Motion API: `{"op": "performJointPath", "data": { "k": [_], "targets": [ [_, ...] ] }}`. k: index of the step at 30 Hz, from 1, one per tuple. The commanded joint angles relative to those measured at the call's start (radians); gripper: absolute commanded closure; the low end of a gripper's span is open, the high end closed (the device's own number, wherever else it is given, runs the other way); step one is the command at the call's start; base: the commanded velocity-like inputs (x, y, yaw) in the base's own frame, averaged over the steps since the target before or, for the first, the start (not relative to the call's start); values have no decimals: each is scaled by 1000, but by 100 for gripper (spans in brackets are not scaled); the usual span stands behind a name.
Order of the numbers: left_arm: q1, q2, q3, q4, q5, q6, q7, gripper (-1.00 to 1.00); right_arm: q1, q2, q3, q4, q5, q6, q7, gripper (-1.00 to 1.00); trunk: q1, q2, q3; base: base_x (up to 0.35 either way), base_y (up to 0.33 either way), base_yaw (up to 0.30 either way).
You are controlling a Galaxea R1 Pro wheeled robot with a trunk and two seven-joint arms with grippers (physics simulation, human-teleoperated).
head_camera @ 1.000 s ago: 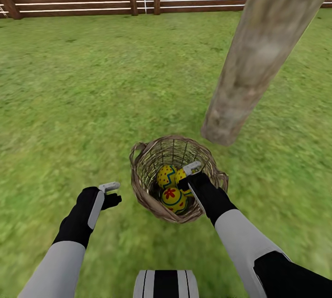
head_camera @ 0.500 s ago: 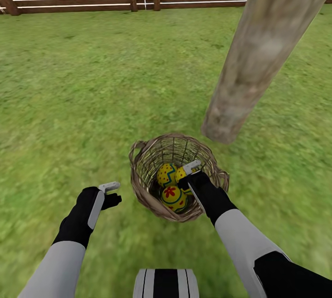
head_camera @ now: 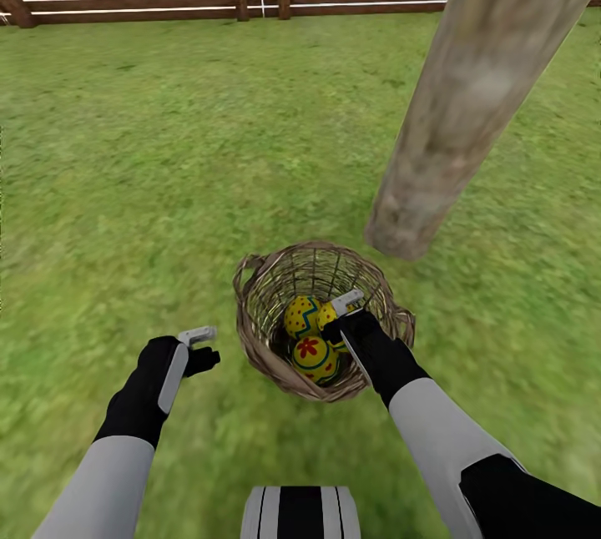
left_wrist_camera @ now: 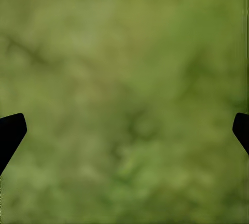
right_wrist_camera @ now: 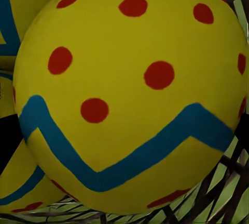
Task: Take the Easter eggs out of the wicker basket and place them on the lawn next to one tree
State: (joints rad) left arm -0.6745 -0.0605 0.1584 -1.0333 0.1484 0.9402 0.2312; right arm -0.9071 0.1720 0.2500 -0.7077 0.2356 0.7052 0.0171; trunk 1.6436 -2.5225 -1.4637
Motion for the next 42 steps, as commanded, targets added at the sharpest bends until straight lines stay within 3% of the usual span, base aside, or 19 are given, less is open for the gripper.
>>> {"op": "performJointPath", "data": {
  "k": [1,4,19,23,26,32,35,39,42],
  "targets": [
    [0,-2,-1,-10,7,3,11,-100,0,0,2,8,-13,5,3,100,0,0,-1,0,0,0],
    [0,-2,-7,-25,6,3,11,-100,0,0,2,8,-13,5,3,100,0,0,-1,0,0,0],
    [0,-1,-12,-18,5,3,11,-100,0,1,3,-19,-16,13,6,100,-7,3,57,0,0,0],
    [0,-1,-13,-18,5,5,11,-100,1,1,5,-28,-59,17,8,100,-8,4,73,0,0,0],
    [0,-1,-13,-18,5,5,11,-100,7,0,7,-68,-62,20,49,100,-10,5,84,0,0,0],
    [0,-1,-13,-17,5,5,11,-100,11,-3,6,-84,-62,23,57,100,-13,6,108,0,0,0],
    [0,-1,-13,-17,5,5,11,-100,13,-5,6,-149,-62,105,84,100,-14,7,119,0,0,0],
    [0,-1,-13,-16,5,4,11,-100,42,-5,6,-302,-61,197,234,100,-16,8,135,0,0,0],
    [0,-1,-13,-16,5,4,11,-100,84,-3,6,-438,-62,280,262,100,-17,9,146,0,0,0]
  ]
}}
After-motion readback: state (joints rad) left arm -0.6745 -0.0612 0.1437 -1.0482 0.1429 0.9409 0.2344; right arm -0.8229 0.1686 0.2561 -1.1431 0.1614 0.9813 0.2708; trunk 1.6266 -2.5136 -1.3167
